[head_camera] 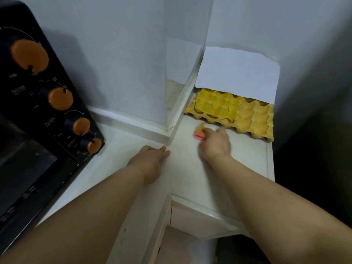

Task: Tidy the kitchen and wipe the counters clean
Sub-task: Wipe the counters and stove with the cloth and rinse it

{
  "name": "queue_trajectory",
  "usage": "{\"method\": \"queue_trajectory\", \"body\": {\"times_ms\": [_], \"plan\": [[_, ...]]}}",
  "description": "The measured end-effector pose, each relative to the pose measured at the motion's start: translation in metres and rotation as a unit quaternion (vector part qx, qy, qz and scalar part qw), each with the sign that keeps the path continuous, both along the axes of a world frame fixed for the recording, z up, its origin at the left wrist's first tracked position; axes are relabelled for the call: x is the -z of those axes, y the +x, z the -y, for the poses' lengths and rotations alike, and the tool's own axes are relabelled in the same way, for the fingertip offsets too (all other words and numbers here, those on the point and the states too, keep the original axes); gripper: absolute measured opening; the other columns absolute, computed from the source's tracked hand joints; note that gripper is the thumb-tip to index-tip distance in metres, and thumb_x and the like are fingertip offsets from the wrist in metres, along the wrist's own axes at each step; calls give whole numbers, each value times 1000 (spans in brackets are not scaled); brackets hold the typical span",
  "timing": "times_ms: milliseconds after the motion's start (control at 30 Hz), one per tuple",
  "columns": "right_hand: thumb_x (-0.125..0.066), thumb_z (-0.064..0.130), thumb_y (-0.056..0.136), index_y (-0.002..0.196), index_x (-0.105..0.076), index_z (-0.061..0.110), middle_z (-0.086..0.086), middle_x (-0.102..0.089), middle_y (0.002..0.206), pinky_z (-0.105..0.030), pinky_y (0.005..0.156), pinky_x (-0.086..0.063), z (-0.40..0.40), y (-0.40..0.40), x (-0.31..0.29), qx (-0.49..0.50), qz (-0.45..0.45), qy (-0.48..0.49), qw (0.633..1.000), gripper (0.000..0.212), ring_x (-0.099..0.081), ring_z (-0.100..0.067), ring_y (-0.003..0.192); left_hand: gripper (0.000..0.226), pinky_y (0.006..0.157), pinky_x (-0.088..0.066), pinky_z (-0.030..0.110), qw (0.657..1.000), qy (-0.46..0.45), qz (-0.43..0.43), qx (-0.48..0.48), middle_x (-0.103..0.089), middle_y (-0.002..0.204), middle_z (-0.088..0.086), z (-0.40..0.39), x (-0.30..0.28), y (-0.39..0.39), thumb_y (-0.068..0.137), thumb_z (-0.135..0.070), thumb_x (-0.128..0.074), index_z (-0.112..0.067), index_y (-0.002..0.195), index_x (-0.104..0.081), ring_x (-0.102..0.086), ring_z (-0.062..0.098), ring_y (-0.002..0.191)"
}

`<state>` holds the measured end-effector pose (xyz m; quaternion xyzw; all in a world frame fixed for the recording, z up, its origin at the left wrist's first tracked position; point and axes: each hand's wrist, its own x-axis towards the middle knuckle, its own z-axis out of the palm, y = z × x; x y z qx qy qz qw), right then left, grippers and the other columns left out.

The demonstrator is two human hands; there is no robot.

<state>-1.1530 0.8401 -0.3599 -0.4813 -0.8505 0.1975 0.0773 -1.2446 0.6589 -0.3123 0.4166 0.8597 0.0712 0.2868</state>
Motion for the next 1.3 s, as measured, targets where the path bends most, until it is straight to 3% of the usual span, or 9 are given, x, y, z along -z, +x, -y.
{"method": "queue_trajectory", "body": {"times_ms": [167, 367, 500, 733, 900, 1000, 1133, 1200, 1300], "plan": [[-56, 31, 88, 135, -48, 33, -12, -39, 128, -39, 100, -39, 7, -21, -5, -118, 48, 8, 992, 47, -41, -34, 120, 72, 119, -15, 28, 1000, 3, -2, -4, -11, 157, -9, 1, 0, 2, 89, 7, -33, -30, 150, -21, -12, 18, 145], [-52, 29, 86, 125, -51, 20, -18, -37, 130, -41, 96, -41, -31, 92, -20, 169, 88, -13, 982, 40, -46, -38, 114, 69, 118, -14, 29, 1000, 12, -5, -8, -9, 158, -10, 1, 0, 5, 92, 5, -31, -29, 151, -20, -12, 18, 145], [-51, 29, 90, 126, -51, 16, -18, -36, 132, -44, 102, -39, -25, 81, -21, 204, 103, -14, 973, 38, -45, -38, 116, 72, 120, -12, 30, 1000, 20, -5, -4, -6, 159, -14, 2, 7, 6, 89, 7, -29, -29, 151, -19, -8, 16, 146], [-50, 22, 88, 133, -48, 28, -11, -34, 133, -45, 103, -41, 22, -29, -10, -37, 38, -38, 998, 46, -40, -34, 123, 71, 119, -11, 26, 999, 44, -2, -16, -14, 158, -11, 1, 20, -2, 88, 7, -34, -28, 149, -27, -14, 16, 144], [-62, 25, 80, 124, -58, 41, -2, -42, 102, -32, 87, -46, 60, 35, -10, -180, -14, -39, 983, 47, -51, -27, 101, 71, 119, -12, 27, 999, 33, 9, -23, -14, 158, -1, 2, 15, -4, 88, 5, -37, -31, 148, -27, -14, 19, 145], [-58, 29, 84, 117, -62, 41, -1, -40, 98, -30, 84, -45, 39, 67, -11, -95, -17, -32, 995, 36, -56, -28, 101, 68, 119, -9, 26, 1000, 16, 10, 4, -10, 159, -8, 7, 9, -2, 91, 6, -36, -25, 150, -24, -11, 17, 147], [-51, 25, 87, 123, -54, 28, -13, -40, 116, -39, 92, -44, -1, 63, -17, 80, 57, -15, 995, 37, -51, -38, 107, 58, 118, -15, 31, 997, -10, -57, -55, -10, 160, -6, 40, 8, -11, 96, -3, -35, -24, 150, -25, -15, 18, 146], [-51, 24, 86, 127, -52, 24, -14, -38, 120, -39, 94, -44, 19, 36, -13, 40, 60, -21, 997, 41, -50, -39, 108, 61, 117, -20, 33, 993, -30, -73, -83, -12, 160, -6, 56, 9, -16, 94, -1, -36, -25, 149, -26, -18, 20, 145], [-56, 25, 84, 131, -49, 26, -11, -40, 116, -36, 89, -44, 86, 3, -5, -137, 19, -6, 990, 47, -48, -35, 106, 68, 117, -24, 35, 993, -19, -59, -99, -13, 159, -8, 64, 12, -18, 90, 4, -36, -28, 149, -27, -20, 21, 144]]}}
